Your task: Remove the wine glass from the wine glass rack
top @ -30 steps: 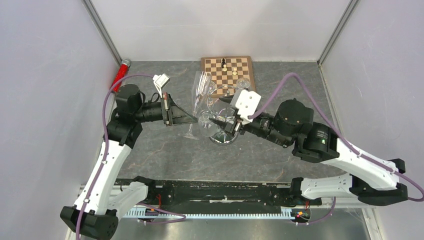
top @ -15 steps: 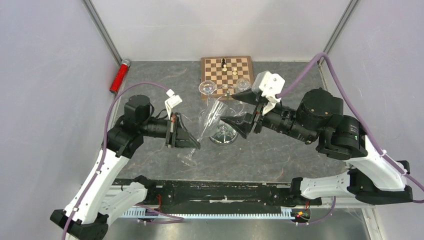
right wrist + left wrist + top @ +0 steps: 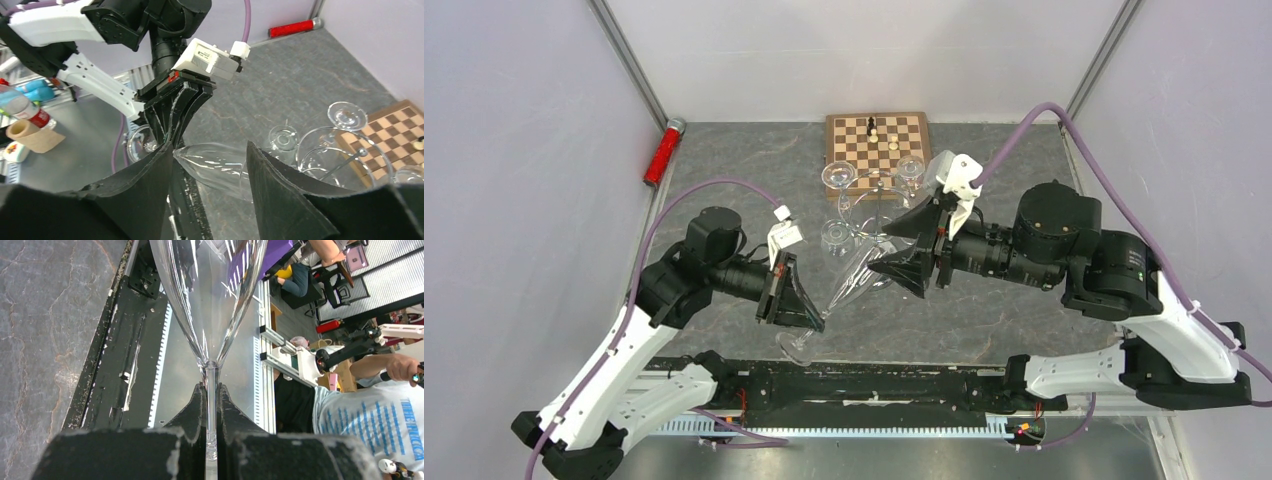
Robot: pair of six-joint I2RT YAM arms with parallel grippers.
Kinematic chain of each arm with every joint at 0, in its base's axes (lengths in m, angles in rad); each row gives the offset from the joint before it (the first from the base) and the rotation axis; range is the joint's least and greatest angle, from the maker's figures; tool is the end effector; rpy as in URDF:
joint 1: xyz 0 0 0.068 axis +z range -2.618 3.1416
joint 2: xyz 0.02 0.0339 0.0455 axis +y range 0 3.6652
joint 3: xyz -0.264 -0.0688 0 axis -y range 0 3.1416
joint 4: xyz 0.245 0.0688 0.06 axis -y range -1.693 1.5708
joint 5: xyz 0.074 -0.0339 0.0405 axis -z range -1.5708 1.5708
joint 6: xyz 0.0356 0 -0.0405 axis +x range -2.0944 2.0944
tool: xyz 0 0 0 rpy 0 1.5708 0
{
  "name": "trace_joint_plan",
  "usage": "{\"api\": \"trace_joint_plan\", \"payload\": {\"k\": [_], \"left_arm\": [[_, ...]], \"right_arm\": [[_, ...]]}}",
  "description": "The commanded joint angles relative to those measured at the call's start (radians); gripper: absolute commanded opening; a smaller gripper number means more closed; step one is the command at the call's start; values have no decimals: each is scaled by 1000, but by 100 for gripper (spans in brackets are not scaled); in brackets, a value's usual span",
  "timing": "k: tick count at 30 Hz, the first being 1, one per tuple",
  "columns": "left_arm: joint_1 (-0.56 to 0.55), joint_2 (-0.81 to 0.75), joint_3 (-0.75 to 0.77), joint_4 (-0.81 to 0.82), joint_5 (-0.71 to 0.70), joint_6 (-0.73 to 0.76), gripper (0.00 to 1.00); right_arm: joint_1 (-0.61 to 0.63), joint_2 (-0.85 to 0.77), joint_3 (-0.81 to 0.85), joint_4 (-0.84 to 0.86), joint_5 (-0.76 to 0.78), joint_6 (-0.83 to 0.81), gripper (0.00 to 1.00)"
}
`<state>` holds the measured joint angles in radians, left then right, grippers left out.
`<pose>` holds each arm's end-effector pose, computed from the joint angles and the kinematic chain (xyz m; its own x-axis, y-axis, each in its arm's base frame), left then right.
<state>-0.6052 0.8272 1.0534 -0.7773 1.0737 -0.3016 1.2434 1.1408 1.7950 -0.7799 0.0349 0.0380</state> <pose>0.1007 -0.1077 0.3736 -0.6747 0.2945 -0.6768 0.7192 0.0562 -0.6925 0.0580 0.1668 0.5364 -0.0758 -0.1052 -0.9916 -0.9330 0.3584 0.0333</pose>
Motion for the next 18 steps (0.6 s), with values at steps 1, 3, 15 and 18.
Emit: {"api": "trace_joint_plan", "payload": {"k": [1,3,15,18], "left_arm": [[-23,-31,26,-2,6,77,2],[-34,-41,27,-3,8,84,2],[-85,-120,30,-21,19,114,2],[-95,-140,31,-23,17,120,2]], "right_arm": [[-1,-42,-7,-10,-64,91,56],[-1,-54,-21,-12,-74,114,55],[0,-46,-41,-10,-166,235,54],[0,-35,-44,-10,-200,259,53]]}}
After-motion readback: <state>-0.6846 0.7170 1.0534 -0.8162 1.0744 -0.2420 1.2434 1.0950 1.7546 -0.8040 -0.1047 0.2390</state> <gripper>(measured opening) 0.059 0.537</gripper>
